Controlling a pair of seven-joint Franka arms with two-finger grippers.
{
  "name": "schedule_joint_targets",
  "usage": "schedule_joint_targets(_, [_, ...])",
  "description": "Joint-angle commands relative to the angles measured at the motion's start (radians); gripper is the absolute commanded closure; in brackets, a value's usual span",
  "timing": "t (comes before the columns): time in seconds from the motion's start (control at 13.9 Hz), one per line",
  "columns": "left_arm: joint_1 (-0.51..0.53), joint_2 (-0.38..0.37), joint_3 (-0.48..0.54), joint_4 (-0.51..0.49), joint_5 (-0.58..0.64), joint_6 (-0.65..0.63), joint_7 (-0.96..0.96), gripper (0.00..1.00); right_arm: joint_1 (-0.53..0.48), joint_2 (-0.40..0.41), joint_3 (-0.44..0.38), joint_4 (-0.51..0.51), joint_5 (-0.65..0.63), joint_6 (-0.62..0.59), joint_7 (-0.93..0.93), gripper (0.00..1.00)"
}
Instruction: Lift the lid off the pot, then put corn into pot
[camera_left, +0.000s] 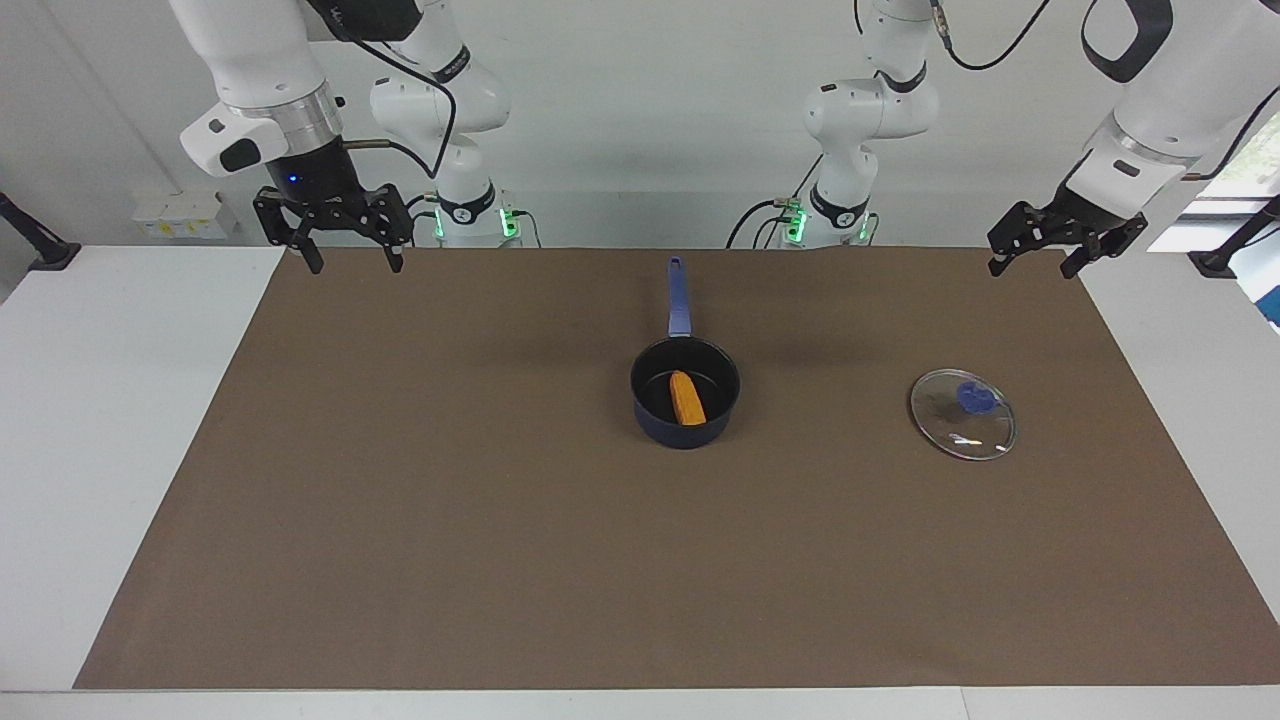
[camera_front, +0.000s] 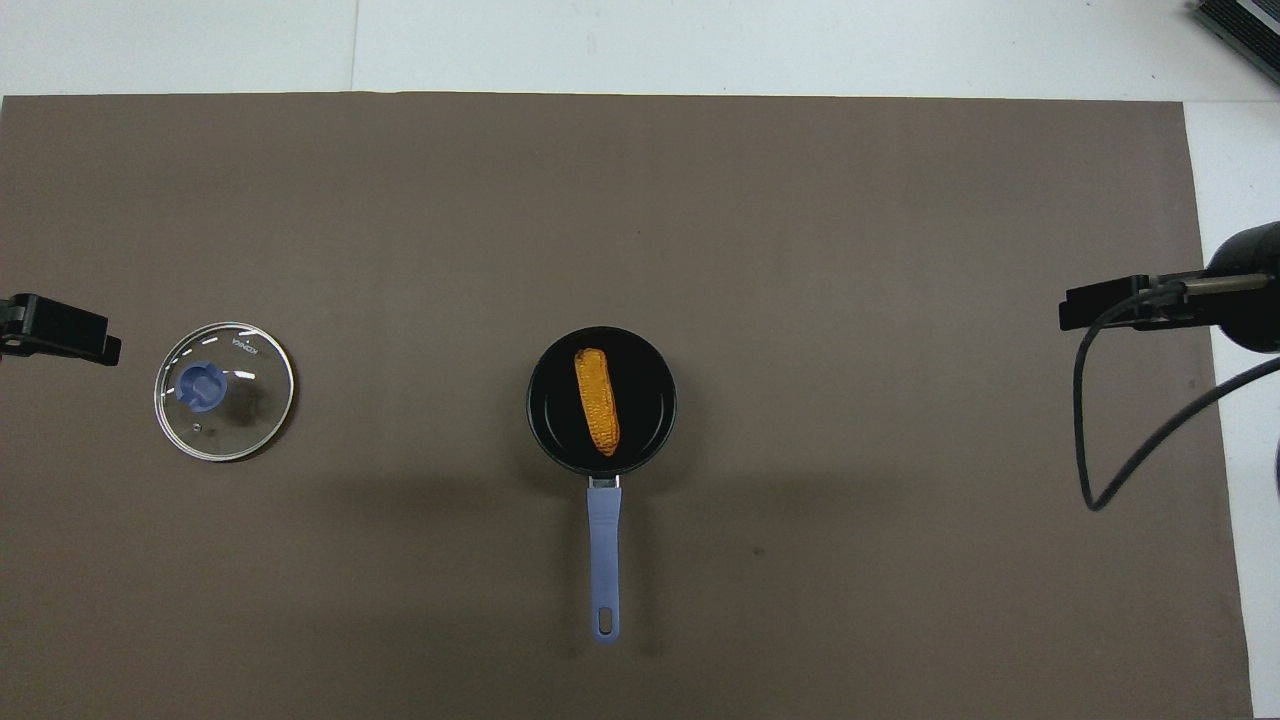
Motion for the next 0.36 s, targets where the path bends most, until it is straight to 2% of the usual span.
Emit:
schedule_joint_targets(0.0, [0.003,-0.013,-0.001,-0.004,0.005,-0.006,0.004,0.0,-0.013,0.008,0.003,0.018,0.01,-0.023,-0.044,0.0])
schedule_joint_targets(0.29, [0.003,-0.013,-0.001,-0.004,0.005,-0.008,0.004,0.0,-0.012,0.003,0.005,0.014,0.011,-0.026,-0.044,0.0])
